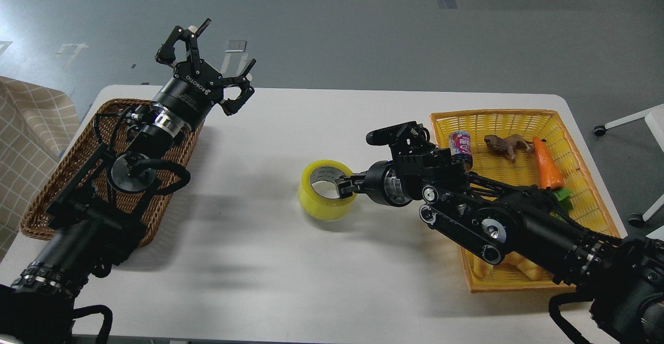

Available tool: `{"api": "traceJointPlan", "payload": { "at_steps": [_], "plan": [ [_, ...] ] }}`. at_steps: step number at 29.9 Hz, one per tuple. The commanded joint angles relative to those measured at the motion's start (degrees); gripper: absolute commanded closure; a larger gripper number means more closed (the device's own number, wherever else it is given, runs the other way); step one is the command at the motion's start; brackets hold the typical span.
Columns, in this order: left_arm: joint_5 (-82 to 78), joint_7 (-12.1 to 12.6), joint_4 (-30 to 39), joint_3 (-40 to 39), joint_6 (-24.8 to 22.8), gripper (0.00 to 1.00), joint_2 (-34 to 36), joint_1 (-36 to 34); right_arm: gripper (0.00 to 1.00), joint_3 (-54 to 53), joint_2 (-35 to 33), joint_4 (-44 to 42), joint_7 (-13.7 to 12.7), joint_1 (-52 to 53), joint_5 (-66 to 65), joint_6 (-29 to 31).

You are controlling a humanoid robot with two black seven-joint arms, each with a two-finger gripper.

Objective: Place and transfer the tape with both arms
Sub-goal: 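Carry the tape roll to the table center and set it down, then open the right gripper and raise it back above the tray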

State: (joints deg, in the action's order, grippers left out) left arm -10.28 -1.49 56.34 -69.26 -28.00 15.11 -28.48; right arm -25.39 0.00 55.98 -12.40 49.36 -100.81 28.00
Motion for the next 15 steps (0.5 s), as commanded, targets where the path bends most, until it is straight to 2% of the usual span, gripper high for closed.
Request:
{"api": "traceJointPlan", "payload": {
  "at_steps": [1,5,9,10,12,13,14,15],
  "plan": [
    [0.00,0.00,0.08,0.00,0.00,0.01,0.00,0.00,0.68,-0.10,0.00,0.00,0.01,-0.32,0.00,0.00],
    [0.00,0.00,0.08,0.00,0.00,0.01,0.00,0.00,0.50,-0.54,0.00,-0.09,0.01,-0.50,0.09,0.00],
    [0.00,0.00,0.00,-0.09,0.00,0.01,0.00,0.00,0.47,-0.63,0.00,-0.09,0.01,-1.02,0.09,0.00],
    [0.00,0.00,0.00,-0.09,0.00,0.01,0.00,0.00,0.40,-0.63,0.00,-0.09,0.01,-1.11,0.09,0.00],
    [0.00,0.00,0.00,-0.09,0.00,0.01,0.00,0.00,0.33,-0.98,0.00,-0.09,0.01,-1.11,0.18,0.00],
    [0.00,0.00,0.08,-0.09,0.00,0.01,0.00,0.00,0.25,-1.76,0.00,-0.09,0.01,-1.28,0.18,0.00],
    [0.00,0.00,0.08,-0.09,0.00,0.01,0.00,0.00,0.12,-3.25,0.00,0.00,-0.08,-1.29,0.18,0.00],
    [0.00,0.00,0.08,-0.09,0.00,0.01,0.00,0.00,0.05,-4.13,0.00,0.00,-0.08,-1.29,0.26,0.00]
  ]
}}
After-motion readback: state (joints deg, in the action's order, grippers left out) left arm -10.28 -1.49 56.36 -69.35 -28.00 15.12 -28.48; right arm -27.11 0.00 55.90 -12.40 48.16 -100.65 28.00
